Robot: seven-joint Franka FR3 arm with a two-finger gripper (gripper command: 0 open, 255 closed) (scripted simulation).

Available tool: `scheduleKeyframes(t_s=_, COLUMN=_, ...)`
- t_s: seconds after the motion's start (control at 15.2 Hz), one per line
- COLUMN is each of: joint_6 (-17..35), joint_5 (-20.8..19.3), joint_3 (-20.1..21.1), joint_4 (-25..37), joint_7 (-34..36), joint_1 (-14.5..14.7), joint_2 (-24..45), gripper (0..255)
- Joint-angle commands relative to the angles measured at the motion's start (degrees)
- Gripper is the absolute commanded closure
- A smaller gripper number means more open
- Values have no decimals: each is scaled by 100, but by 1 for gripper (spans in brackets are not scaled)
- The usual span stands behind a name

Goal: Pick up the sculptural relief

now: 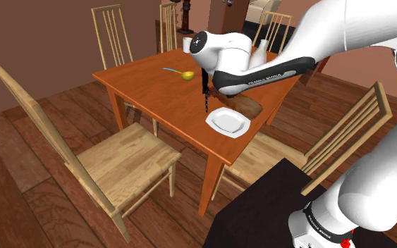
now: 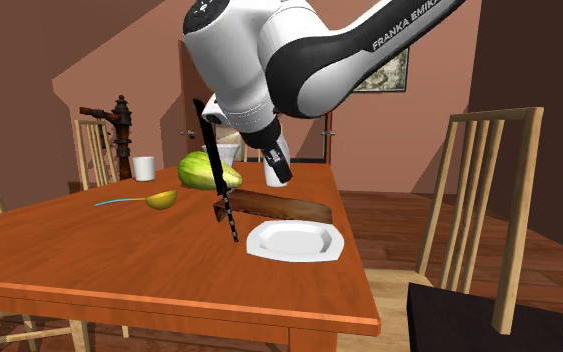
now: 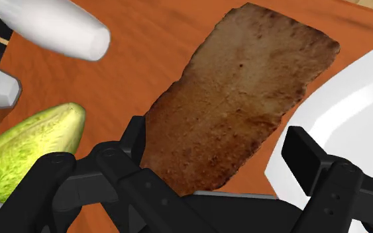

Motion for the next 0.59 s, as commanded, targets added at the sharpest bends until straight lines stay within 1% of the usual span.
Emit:
scheduleKeyframes(t_s=0.0, joint_6=46, joint_5=-504, joint_3=22, joint_4=246, joint_7=13, joint_1=55, joint_2=453, gripper=0)
scheduleKeyframes(t_s=0.53, joint_6=141, joint_5=-2349, joint_3=-131, joint_4=1274, joint_7=-145, joint_1=382, joint_2=2097, gripper=0)
